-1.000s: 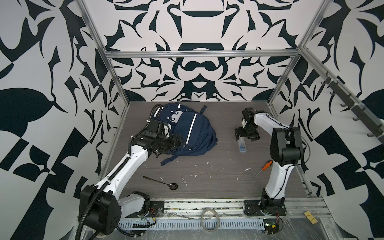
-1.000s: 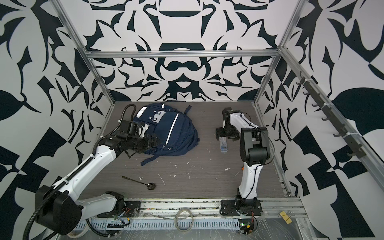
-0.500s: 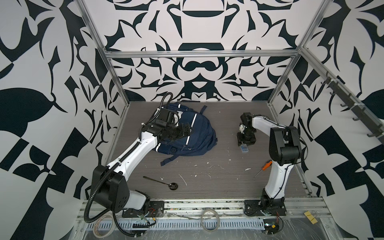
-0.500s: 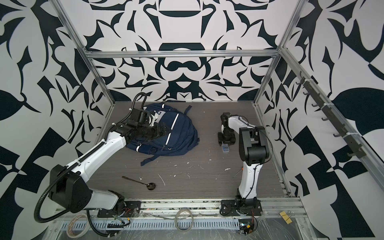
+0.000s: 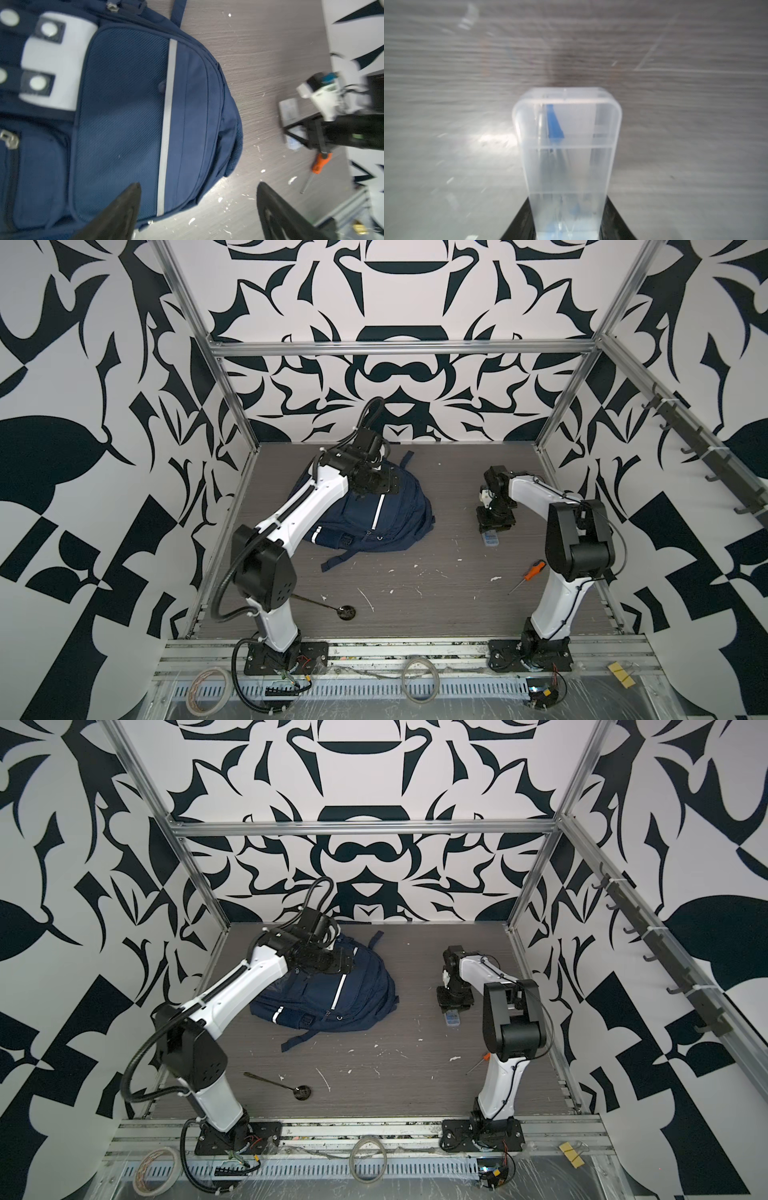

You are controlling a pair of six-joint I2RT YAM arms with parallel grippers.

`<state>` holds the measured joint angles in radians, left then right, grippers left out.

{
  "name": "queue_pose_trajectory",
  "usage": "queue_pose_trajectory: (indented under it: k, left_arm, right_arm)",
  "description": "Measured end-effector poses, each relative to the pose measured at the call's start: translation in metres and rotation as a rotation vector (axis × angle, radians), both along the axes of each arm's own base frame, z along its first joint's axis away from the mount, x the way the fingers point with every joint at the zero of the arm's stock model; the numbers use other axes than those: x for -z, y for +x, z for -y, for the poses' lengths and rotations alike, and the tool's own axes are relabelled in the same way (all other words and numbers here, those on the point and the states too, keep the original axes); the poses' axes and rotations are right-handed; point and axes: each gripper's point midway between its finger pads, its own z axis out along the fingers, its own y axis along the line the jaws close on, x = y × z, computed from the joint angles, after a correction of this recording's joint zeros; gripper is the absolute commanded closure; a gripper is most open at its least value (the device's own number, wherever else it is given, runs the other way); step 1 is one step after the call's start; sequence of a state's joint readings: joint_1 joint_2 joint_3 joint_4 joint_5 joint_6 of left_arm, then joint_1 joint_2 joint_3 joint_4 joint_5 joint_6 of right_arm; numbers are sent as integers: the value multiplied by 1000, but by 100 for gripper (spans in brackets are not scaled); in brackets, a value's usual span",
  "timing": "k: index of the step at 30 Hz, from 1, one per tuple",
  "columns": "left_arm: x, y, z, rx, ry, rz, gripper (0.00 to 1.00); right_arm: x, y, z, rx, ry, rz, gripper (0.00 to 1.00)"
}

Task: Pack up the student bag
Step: 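Carry the pencil box into the bag opening with right while left holds it open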

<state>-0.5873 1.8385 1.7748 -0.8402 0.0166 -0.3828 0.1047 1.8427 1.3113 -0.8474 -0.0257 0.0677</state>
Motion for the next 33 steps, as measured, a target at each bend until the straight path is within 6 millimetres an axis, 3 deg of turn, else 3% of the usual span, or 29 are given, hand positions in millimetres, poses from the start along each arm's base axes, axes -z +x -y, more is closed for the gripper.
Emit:
queue_pose_trajectory:
  k: [4, 7, 11, 15, 18, 24, 33]
  left_arm:
    - [30, 18, 25, 47, 121, 6, 20]
    - [65, 24, 38, 79, 225, -6, 29]
    - [103, 24, 38, 99, 349, -35, 51]
    - [110, 26, 30, 92, 401, -35, 81]
    - [108, 25, 30, 93, 400, -29, 99]
    - [93, 21, 30, 83, 347, -32, 100]
    - [-9, -1, 6, -27, -52, -36, 100]
  right_arm:
    - [-39, 5, -7, 7, 36, 111, 94]
    - [-57, 5, -11, 24, 63, 161, 95]
    - [-73, 3, -19, 44, 85, 200, 95]
    - [-88, -1, -29, 44, 101, 236, 95]
    - [-95, -6, -38, 40, 111, 246, 96]
    - [-103, -10, -70, 25, 129, 258, 99]
    - [-128, -4, -167, 47, 349, 335, 100]
